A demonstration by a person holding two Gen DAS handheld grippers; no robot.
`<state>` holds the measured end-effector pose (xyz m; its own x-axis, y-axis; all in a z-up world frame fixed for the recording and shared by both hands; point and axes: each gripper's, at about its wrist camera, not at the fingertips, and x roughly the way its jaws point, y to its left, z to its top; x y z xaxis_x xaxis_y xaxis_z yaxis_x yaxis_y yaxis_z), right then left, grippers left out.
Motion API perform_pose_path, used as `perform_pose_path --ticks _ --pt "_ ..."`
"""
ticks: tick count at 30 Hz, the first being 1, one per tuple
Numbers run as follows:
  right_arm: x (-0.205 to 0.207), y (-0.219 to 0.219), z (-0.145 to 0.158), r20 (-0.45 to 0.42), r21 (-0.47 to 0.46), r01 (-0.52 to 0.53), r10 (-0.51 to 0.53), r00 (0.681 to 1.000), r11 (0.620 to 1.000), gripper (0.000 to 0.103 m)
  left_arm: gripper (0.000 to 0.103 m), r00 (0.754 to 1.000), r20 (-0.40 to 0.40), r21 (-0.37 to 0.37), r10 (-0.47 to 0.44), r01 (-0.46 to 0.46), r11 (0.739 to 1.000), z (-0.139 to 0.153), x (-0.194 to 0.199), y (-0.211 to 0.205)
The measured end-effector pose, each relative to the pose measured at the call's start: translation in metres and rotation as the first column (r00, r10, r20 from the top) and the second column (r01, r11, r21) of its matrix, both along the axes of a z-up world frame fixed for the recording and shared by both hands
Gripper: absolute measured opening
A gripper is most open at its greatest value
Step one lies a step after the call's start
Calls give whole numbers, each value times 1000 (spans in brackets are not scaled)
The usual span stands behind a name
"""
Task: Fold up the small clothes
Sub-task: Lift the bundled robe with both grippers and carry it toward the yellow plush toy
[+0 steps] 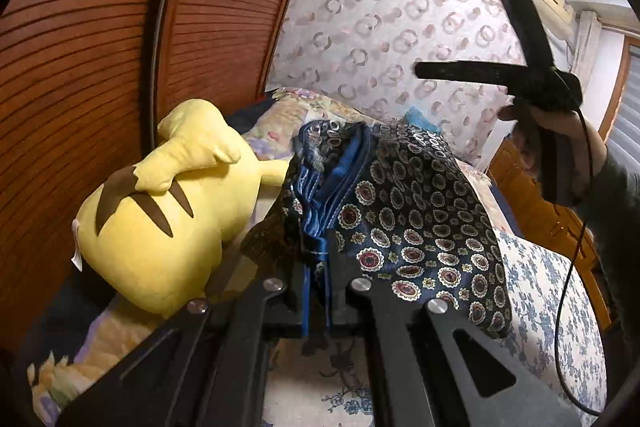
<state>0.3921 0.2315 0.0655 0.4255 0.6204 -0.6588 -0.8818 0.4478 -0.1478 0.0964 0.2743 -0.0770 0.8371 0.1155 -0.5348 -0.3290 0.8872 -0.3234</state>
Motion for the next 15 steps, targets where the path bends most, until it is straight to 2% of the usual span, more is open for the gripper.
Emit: perform_pose_path --ticks 2,4,8,12,15 --pt "5 -13 -4 -12 9 25 -25 1000 1000 51 2 1000 0 -8 5 -5 1000 -1 0 1" --pt "4 -22 -13 -60 -5 24 -24 998 1000 51 2 1000 -4 -7 10 -10 1000 -1 0 1" --pt "-4 -39 -49 -138 -44 14 -20 990 999 50 2 1000 -16 0 12 -12 1000 -1 0 0" --pt "-10 -41 -83 -189 -84 -5 -11 982 996 50 2 1000 -27 2 10 -10 1000 -2 1 1" --pt "-16 -33 -97 -209 -86 -23 4 978 996 51 2 999 -44 21 7 -6 1000 -2 1 -1"
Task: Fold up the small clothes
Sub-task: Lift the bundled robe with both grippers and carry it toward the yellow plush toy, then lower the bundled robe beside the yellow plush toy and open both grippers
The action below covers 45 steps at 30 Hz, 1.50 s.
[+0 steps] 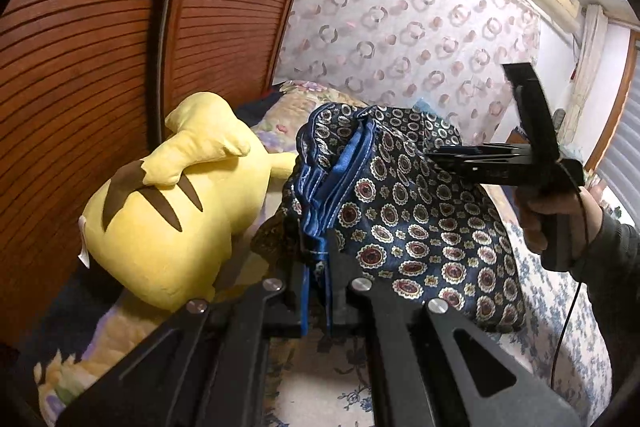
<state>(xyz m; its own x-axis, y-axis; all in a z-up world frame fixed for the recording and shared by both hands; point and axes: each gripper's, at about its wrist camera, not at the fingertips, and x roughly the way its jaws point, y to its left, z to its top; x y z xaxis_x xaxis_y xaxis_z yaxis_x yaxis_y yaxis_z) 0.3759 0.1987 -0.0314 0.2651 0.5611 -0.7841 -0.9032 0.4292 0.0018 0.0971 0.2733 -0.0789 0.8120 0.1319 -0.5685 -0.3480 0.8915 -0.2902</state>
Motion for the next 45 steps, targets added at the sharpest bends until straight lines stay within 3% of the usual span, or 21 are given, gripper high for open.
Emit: perform_pose_path --ticks 6,12,23,36,45 --pt "-11 11 -14 22 6 -5 5 1000 1000 51 4 999 -25 25 -23 23 999 6 -2 -2" --pt "-14 0 -10 23 38 18 -19 1000 999 51 9 999 10 88 -40 39 995 27 -15 -11" --pt "-46 -50 36 41 168 64 -72 997 984 50 12 996 50 169 -76 66 983 59 -32 -34" --pt "-122 -173 87 115 272 187 -225 967 944 55 15 991 28 257 -133 121 959 71 -33 -99" --pt "-174 -265 82 118 318 373 -427 897 872 70 15 980 4 279 -197 188 942 65 -30 -153"
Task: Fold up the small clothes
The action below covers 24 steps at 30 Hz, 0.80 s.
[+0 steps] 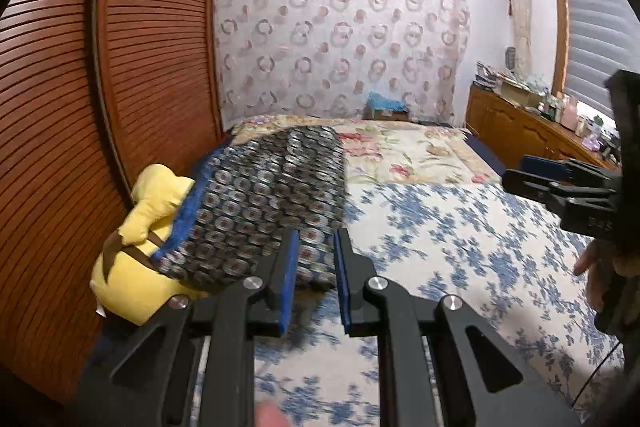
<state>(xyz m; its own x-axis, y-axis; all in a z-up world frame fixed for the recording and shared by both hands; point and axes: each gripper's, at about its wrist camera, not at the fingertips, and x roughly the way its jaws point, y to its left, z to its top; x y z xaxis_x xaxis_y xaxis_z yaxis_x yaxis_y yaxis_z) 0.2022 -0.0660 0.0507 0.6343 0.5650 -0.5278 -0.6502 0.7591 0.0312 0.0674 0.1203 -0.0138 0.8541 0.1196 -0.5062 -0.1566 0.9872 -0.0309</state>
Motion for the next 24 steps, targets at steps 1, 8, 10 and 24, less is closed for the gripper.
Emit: perform_pose_path --ticks 1,8,10,24 --pt "-6 -9 0 1 7 18 -18 1000 1000 71 15 1000 4 0 -12 12 1000 -1 -1 -6" --pt "-42 -69 2 19 25 177 -177 984 984 71 15 997 14 -25 -79 80 997 1 -3 -46" --pt "-52 -84 4 14 40 212 -213 977 976 71 15 996 14 -24 -90 91 996 2 -4 -55" --pt "-102 -145 53 106 109 339 -350 931 934 71 16 985 96 11 -143 142 990 56 -15 -102"
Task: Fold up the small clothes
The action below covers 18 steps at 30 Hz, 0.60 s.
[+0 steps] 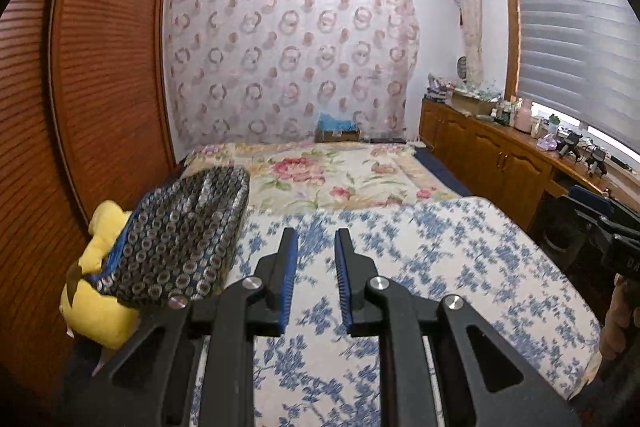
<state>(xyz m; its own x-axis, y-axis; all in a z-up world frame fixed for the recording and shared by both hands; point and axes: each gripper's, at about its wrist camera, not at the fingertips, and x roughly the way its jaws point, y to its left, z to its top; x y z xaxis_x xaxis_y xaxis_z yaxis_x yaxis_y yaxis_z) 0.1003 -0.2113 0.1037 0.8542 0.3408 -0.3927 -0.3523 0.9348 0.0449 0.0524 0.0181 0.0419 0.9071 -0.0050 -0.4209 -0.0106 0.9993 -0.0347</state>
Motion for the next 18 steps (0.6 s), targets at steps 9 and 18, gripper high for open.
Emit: perform_pose_path --ticks 9,18 --pt "-7 -9 11 38 10 41 -42 998 999 71 17 998 56 14 -14 14 1000 22 -15 -10" --pt "-9 -9 11 40 9 41 -41 998 999 71 18 998 58 18 -3 2 1000 23 -16 -9"
